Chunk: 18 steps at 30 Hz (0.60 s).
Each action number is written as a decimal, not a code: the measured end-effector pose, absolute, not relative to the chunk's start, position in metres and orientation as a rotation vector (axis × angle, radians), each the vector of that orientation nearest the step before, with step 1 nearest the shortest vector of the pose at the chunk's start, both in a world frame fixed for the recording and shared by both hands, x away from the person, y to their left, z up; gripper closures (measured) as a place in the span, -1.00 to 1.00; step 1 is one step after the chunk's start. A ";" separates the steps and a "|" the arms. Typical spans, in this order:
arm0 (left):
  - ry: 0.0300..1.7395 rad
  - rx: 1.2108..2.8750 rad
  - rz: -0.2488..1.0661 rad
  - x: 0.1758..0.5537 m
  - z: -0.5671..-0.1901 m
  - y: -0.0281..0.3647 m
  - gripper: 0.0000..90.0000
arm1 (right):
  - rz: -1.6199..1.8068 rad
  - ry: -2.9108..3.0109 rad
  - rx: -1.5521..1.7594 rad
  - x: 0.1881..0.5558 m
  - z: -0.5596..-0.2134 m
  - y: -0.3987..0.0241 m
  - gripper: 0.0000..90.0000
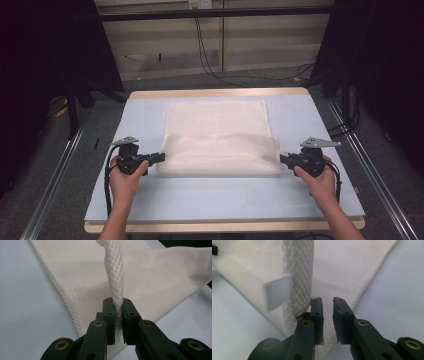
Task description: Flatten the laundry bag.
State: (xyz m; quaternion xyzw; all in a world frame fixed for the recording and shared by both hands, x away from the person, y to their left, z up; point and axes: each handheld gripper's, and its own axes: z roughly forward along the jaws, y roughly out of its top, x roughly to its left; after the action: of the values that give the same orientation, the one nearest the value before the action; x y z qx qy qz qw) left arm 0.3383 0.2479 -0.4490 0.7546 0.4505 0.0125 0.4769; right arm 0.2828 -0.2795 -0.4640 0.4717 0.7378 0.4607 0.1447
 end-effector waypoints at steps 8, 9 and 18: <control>1.100 1.849 0.026 0.329 -0.450 0.252 0.84 | 1.325 2.184 1.340 0.274 -0.472 -0.281 0.74; 1.096 1.846 0.021 0.328 -0.450 0.252 0.84 | 1.329 2.192 1.329 0.273 -0.473 -0.282 0.74; 1.105 1.848 0.001 0.319 -0.450 0.257 0.83 | 1.315 2.224 1.317 0.266 -0.476 -0.283 0.74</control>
State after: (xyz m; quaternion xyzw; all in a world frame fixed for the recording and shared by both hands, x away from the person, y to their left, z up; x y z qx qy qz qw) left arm 0.3186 0.2569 -0.4504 0.7555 0.4518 0.0006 0.4744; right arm 0.2658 -0.2826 -0.4759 0.4507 0.7613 0.4503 0.1206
